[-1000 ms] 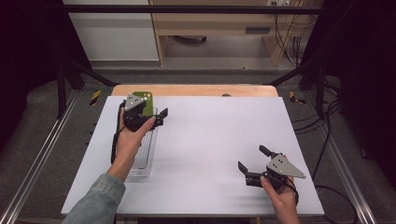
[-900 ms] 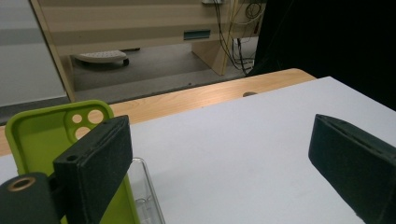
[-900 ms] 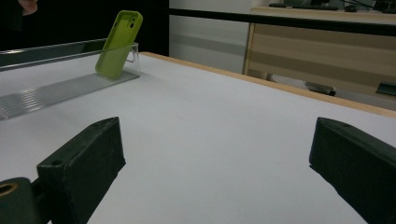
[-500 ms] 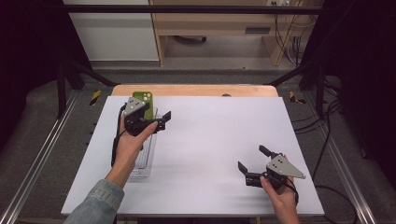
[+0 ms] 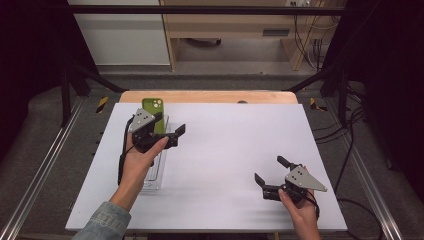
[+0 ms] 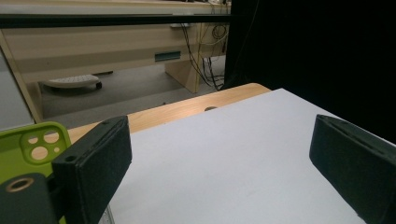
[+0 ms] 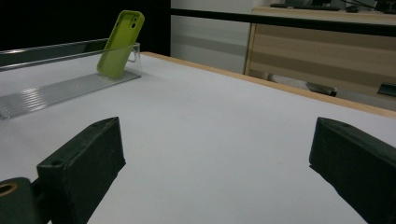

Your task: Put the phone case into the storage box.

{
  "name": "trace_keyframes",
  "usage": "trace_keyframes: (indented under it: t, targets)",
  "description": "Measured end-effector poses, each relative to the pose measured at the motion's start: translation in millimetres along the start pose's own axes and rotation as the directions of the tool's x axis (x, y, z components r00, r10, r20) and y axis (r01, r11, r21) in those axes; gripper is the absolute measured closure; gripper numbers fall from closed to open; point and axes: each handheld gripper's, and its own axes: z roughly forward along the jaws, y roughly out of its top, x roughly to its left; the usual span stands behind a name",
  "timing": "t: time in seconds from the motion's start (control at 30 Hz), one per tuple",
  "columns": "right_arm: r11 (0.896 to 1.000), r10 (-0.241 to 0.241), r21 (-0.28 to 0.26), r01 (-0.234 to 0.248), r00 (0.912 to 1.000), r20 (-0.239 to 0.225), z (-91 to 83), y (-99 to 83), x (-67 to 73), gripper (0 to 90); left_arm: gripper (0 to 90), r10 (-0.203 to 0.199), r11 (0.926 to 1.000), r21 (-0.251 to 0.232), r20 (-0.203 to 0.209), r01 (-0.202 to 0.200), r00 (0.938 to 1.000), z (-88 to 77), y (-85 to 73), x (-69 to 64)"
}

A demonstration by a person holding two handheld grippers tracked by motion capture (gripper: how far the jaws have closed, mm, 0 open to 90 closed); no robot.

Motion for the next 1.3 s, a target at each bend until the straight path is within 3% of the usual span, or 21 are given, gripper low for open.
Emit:
trace_keyframes:
  t: [0.23, 0.37, 0.57, 0.97, 1.3]
  targets:
    - [1.000, 0.001, -0.001, -0.001, 1.0000, 0.001, -0.3, 0.0, -0.2, 3.3, 5.0, 0.015, 0.9997, -0.020, 0.009, -0.014, 0.9999, -9.8, -1.8, -6.7]
    - [1.000, 0.001, -0.002, -0.001, 1.0000, 0.001, -0.4, 0.0, -0.3, 3.3, 4.7, 0.045, 0.9983, -0.036, 0.006, -0.045, 0.9990, -16.1, -4.0, -9.5]
    - [1.000, 0.001, 0.000, -0.001, 1.0000, 0.002, -0.4, -0.2, -0.2, 3.4, 4.4, 0.041, 0.9976, -0.057, 0.010, -0.040, 0.9991, -25.7, -6.6, -9.7]
    - [1.000, 0.000, 0.002, 0.000, 1.0000, 0.002, -0.4, -0.3, 0.0, 3.3, 4.3, 0.031, 0.9960, -0.083, -0.016, -0.033, 0.9994, -49.7, -12.8, 1.3]
    - [1.000, 0.000, 0.004, 0.000, 1.0000, 0.005, -0.5, -0.5, -0.2, 3.3, 4.1, 0.055, 0.9922, -0.110, -0.032, -0.058, 0.9980, -70.3, -12.6, 12.0]
